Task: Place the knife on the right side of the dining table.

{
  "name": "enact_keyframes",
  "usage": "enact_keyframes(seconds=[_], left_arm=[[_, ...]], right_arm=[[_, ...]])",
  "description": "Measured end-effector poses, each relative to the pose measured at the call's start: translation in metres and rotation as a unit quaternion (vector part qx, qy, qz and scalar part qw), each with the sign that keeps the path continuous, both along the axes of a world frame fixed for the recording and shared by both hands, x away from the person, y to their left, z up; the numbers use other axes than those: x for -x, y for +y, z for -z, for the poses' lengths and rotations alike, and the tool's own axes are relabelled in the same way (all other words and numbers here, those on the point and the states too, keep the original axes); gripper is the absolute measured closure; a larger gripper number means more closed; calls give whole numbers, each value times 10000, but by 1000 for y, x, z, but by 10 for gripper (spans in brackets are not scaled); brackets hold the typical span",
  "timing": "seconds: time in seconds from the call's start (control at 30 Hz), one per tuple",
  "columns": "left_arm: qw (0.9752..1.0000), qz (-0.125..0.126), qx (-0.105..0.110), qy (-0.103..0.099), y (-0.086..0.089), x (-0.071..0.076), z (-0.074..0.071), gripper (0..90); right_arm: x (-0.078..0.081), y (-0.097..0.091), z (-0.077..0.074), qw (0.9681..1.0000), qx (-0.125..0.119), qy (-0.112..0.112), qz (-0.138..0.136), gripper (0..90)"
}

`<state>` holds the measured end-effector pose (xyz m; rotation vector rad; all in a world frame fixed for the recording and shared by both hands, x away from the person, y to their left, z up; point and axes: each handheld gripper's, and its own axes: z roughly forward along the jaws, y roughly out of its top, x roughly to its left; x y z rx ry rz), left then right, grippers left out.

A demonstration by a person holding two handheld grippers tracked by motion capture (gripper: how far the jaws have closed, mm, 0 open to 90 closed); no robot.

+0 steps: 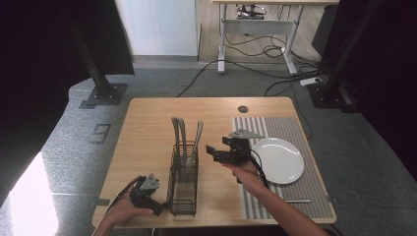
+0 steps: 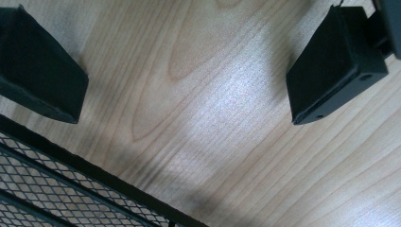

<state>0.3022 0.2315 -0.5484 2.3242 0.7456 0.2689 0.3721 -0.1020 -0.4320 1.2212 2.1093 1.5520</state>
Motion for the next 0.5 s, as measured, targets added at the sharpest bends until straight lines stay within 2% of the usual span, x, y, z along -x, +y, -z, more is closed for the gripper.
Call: enact_keyframes(seconds=[0.27, 0.5], left_arm=[[10000, 2, 2, 2, 0, 0, 0, 0], [10000, 3, 0, 1, 0, 0, 0, 0]], right_arm=[[-6, 11, -3, 9999, 56, 15, -143, 243], [-20, 24, -5, 9996, 60, -2, -271, 301]])
